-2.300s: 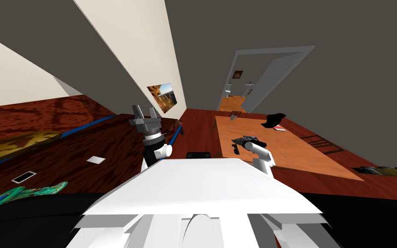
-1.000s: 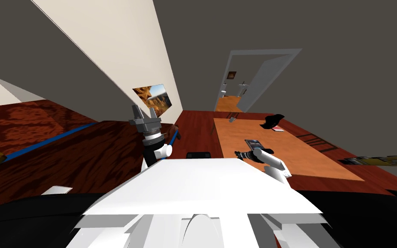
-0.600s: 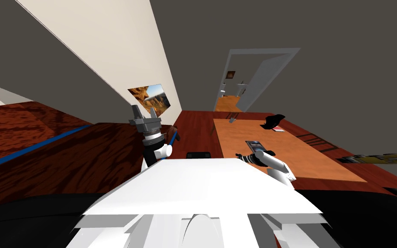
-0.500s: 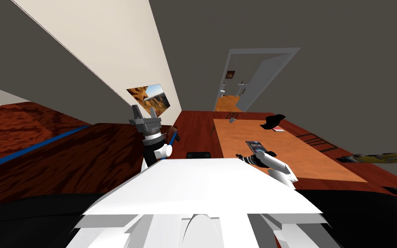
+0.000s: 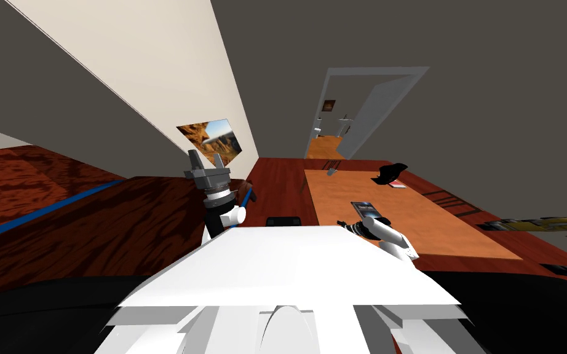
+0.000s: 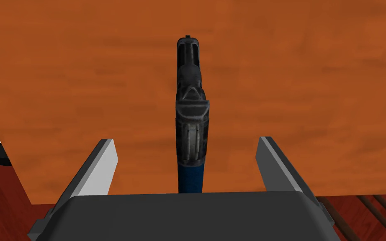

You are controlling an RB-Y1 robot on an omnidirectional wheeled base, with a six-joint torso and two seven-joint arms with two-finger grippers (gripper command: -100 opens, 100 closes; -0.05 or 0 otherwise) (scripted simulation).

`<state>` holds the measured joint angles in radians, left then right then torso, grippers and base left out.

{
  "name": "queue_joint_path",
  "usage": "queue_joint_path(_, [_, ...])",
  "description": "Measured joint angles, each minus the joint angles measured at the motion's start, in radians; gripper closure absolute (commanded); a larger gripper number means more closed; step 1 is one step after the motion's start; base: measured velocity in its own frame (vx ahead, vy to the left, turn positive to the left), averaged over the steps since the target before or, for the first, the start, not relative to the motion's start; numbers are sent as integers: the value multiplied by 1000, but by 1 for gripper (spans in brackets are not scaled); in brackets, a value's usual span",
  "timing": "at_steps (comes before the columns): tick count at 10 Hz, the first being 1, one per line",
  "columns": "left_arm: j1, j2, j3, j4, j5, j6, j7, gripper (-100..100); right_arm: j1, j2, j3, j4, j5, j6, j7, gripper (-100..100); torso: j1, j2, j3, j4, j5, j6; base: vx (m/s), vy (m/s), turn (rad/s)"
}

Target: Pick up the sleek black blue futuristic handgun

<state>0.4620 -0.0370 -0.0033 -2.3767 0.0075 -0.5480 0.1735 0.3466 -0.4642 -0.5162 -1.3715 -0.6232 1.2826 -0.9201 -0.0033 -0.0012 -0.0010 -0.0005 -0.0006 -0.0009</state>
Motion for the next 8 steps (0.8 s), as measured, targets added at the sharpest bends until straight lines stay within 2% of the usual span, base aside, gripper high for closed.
queue_joint_path(1, [0, 0, 0, 0, 0, 0, 0, 0, -1, 1, 0, 3, 1, -5, 3, 100, 0, 1, 0, 0, 0, 0, 0, 0, 0])
queue_joint_path(5, [0, 0, 0, 0, 0, 0, 0, 0, -1, 1, -1, 3, 0, -4, 1, 100, 1, 1, 0, 0, 0, -1, 0, 0, 0])
queue_joint_path(6, [0, 0, 0, 0, 0, 0, 0, 0, -1, 0, -1, 2, 0, -4, 1, 0, 1, 1, 0, 0, 0, -1, 0, 0, 0])
queue_joint_path(7, [0, 0, 0, 0, 0, 0, 0, 0, -1, 1, -1, 2, 0, -4, 1, 100, 1, 1, 0, 0, 0, -1, -12, 8, 24])
queue_joint_path(8, [0, 0, 0, 0, 0, 0, 0, 0, 7, -1, -2, -21, -2, 9, -8, 100, 2, 2, 1, 0, 0, -1, -20, 14, 34])
